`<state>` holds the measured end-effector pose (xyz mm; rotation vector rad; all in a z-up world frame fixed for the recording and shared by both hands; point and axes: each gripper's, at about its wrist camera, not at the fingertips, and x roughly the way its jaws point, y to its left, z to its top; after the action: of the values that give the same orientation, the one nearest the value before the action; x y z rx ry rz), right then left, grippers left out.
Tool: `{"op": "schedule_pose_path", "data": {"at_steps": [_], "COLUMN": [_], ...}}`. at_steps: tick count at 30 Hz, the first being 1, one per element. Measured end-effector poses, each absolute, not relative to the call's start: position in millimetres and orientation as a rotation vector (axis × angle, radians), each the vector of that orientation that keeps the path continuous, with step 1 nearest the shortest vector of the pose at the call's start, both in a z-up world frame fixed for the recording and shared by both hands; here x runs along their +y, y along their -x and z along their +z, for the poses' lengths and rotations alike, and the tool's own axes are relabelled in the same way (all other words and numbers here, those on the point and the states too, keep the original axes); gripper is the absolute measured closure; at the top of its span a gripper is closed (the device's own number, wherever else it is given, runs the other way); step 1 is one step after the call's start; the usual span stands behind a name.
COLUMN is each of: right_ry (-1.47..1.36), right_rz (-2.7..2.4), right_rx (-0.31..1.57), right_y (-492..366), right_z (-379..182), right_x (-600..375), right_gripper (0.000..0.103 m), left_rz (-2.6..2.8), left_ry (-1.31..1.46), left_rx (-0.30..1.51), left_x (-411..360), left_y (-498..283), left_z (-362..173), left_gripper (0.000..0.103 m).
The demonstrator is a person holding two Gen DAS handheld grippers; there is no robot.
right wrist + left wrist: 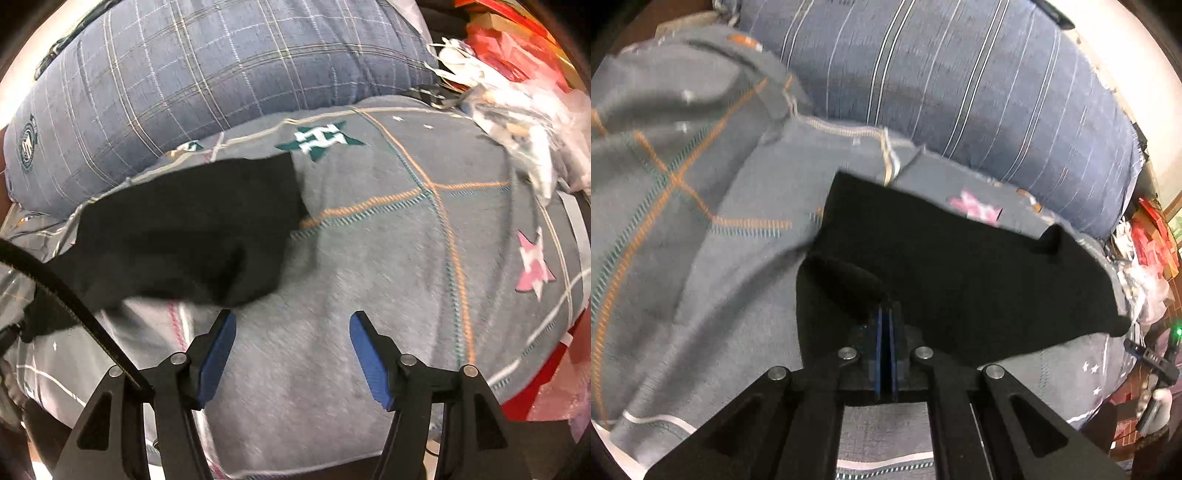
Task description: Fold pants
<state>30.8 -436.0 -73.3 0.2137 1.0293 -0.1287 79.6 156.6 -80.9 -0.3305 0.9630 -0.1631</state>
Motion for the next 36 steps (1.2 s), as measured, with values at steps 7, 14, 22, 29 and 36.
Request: {"op": "schedule_pose_path", "data": {"at_steps": [7,14,22,29,36], "right_ry": [-0.161,-0.186,0.1,0.253,0.194], "right_rz": [-0.225,0.13,0.069,0.002,-0.017], "right_rx": [0.827,0.896,1.038,1.098,1.01], "right_y": [-24.9,-117.5,-215.0,-219.5,-236.7], "right_z": [-32.8,-24.7,-67.2,-85.0,-38.8], "right_x": [-421.4,-306.3,-172.8,-161.0,-162.9], "right_gripper": [0.031,0.028,0.028,0.096,0.102], "left_rz": [-0.121,-0.106,-0.097,-0.122,-0.137], "left_ry": [0.358,0.418,0.452,0.518,0.568], "left_rx": [0.883,0.867,0.889,0.881,0.843], "left_x": [169.8,176.5,192.6,210.1,210.5], "left_y": [-118.5,-135.9,-117.2,-109.7,-131.9], "left_z": [-44.1,-45.9,-72.3,-79.4,-68.0], "left_gripper": [0.1,0.1,0.1,0.1,0.1]}}
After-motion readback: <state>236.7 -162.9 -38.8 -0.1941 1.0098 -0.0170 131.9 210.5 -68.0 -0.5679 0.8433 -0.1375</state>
